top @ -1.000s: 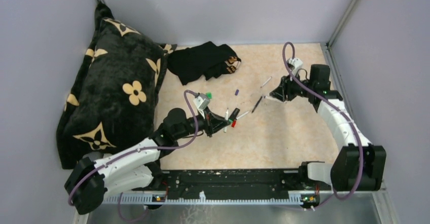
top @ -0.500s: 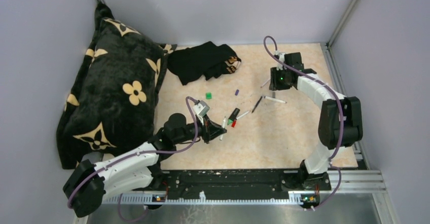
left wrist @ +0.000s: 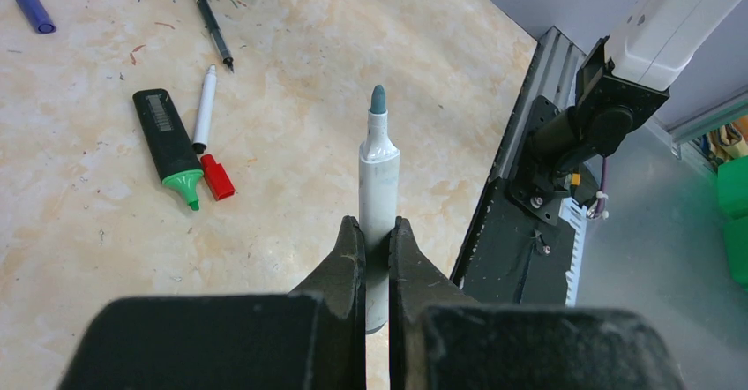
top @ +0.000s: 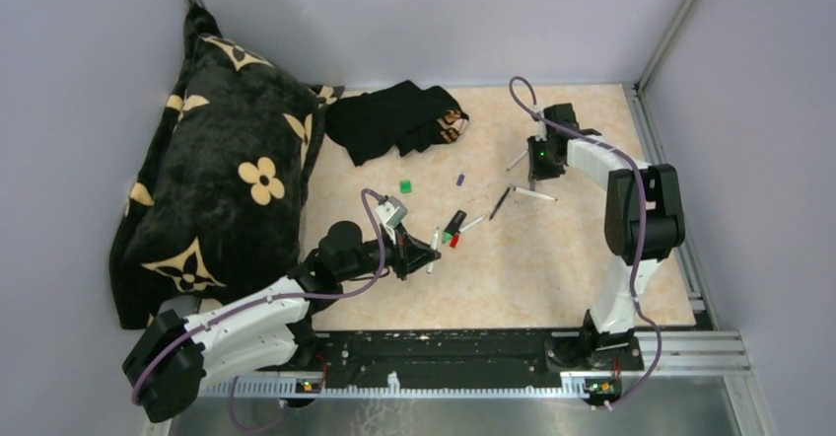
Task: Insert the pens into the pen caps
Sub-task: Insert the pen cap onto the pen.
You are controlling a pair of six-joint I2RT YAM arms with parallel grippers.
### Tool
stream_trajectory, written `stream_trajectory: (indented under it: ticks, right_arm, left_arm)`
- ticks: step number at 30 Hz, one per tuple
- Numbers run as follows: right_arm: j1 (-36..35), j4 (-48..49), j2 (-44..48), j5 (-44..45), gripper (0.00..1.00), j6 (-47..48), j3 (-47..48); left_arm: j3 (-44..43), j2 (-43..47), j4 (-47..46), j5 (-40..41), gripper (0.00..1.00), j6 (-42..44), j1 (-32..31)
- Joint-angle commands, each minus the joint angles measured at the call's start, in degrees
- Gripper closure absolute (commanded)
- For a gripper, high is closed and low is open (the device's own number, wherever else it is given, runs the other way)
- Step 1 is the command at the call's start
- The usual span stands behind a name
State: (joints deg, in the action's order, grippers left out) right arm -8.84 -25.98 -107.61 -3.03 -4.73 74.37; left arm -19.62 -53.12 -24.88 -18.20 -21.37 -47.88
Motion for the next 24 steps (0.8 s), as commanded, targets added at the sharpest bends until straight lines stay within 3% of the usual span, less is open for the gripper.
stream_trajectory:
  ticks: [1, 18, 24]
  right_arm:
    - [-0.04, -0.02, -1.66, 0.94, 0.77, -0.80, 3.53]
    - [-0.02, -0.83, -6.29, 1.56, 0.77, -0.30, 4.48]
    - [-0.02, -0.91, -5.84, 1.42, 0.82, 0.37, 3.17]
  left_arm:
    - [0.62, -0.15, -1.66, -0.53, 1.00, -0.31, -0.02]
    - [1.86, 0.20, -3.36, -1.51, 1.00, -2.22, -0.02]
    - [2.04, 0.66, -3.29, -1.91, 1.00, -2.78, -0.03]
